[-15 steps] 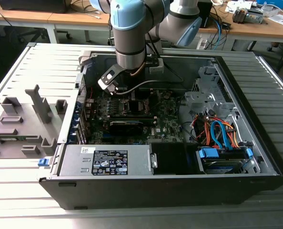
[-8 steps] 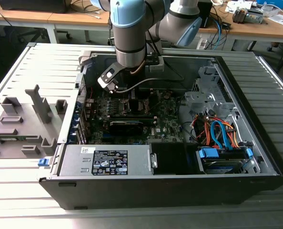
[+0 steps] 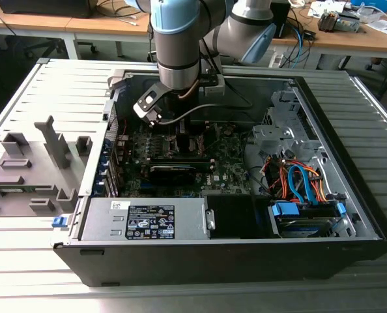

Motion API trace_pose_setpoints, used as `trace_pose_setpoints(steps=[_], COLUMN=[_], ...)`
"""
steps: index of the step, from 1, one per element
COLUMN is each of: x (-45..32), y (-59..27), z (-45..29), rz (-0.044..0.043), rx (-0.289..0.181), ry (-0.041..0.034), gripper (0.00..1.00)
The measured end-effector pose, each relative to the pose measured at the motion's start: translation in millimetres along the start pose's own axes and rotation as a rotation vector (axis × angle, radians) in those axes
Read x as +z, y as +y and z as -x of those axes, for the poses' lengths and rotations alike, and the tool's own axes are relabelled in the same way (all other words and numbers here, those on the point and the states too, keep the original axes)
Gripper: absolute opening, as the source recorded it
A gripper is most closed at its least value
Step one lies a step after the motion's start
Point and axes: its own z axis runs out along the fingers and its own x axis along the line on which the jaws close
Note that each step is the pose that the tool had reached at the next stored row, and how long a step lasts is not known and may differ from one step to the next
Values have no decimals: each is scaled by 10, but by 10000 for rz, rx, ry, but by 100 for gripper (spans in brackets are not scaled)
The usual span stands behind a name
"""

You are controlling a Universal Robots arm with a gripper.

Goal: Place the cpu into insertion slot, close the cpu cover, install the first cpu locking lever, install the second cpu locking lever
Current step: 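Place the cpu into insertion slot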

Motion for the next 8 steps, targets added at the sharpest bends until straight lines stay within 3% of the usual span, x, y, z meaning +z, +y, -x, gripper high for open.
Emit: trace_pose_setpoints(steps=[3, 6, 8], x=[0, -15, -23], y=[9, 30, 36], z=[1, 0, 0], rz=[-27, -51, -59], rx=[0, 1, -1], ry=[-1, -1, -8], gripper=[59, 28, 22])
